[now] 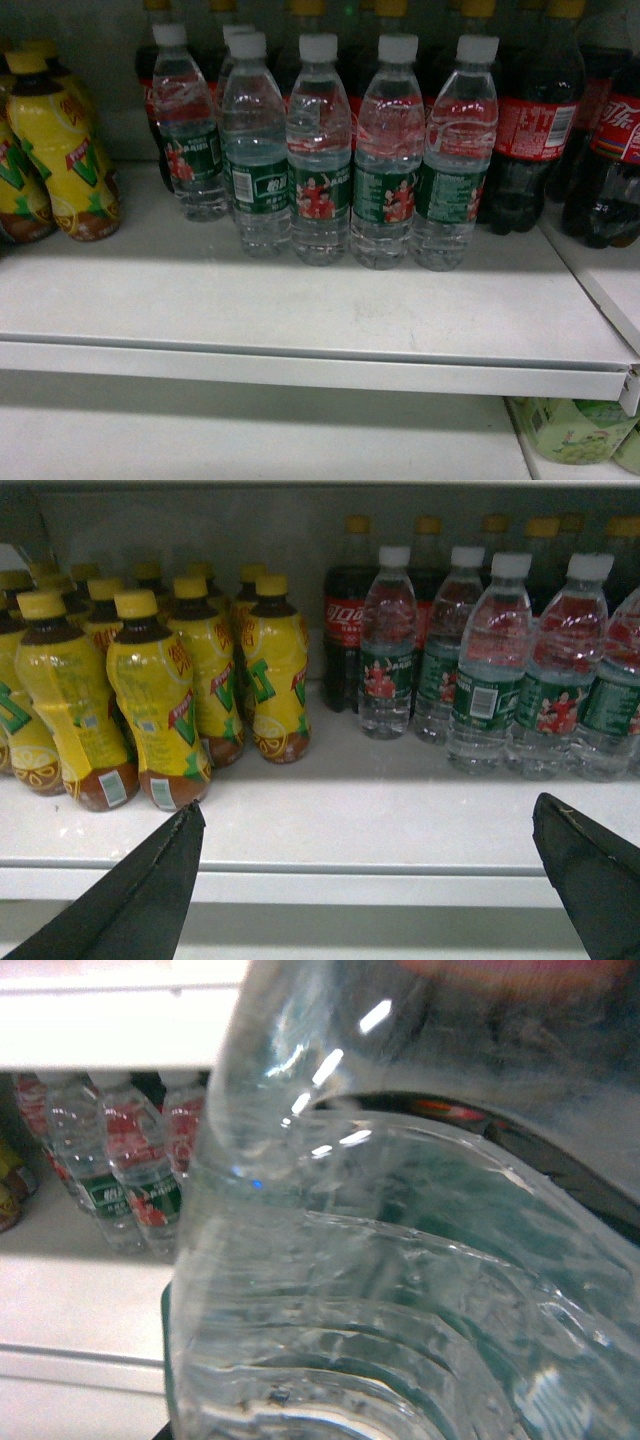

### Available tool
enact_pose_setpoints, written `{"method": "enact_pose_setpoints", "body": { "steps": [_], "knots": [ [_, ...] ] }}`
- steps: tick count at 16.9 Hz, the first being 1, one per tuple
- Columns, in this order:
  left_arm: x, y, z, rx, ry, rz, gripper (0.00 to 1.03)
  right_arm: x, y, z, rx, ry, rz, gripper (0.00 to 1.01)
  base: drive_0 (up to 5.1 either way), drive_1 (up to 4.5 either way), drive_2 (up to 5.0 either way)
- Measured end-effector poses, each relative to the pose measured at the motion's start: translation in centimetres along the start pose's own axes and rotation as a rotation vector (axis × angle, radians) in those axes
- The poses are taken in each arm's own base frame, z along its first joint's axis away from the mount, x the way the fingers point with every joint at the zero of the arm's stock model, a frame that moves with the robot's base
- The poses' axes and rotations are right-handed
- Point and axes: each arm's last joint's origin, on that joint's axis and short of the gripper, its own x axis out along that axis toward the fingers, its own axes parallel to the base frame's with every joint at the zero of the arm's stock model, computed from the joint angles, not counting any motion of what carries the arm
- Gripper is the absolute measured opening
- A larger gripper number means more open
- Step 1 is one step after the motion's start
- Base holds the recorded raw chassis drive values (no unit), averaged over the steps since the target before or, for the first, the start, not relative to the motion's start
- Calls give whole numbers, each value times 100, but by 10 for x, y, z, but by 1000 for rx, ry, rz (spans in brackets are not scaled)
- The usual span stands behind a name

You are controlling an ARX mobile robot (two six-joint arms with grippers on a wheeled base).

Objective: Move water from second to third shelf

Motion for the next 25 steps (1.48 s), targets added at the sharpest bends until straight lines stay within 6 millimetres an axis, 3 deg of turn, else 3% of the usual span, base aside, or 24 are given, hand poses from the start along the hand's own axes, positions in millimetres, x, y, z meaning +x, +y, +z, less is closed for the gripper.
{"method": "enact_pose_setpoints", "body": {
  "steps": [25],
  "knots": [
    [0,0,0,0,-1,-2,98,0,0,3,-3,-12,1,43,0,0,0]
  ]
}}
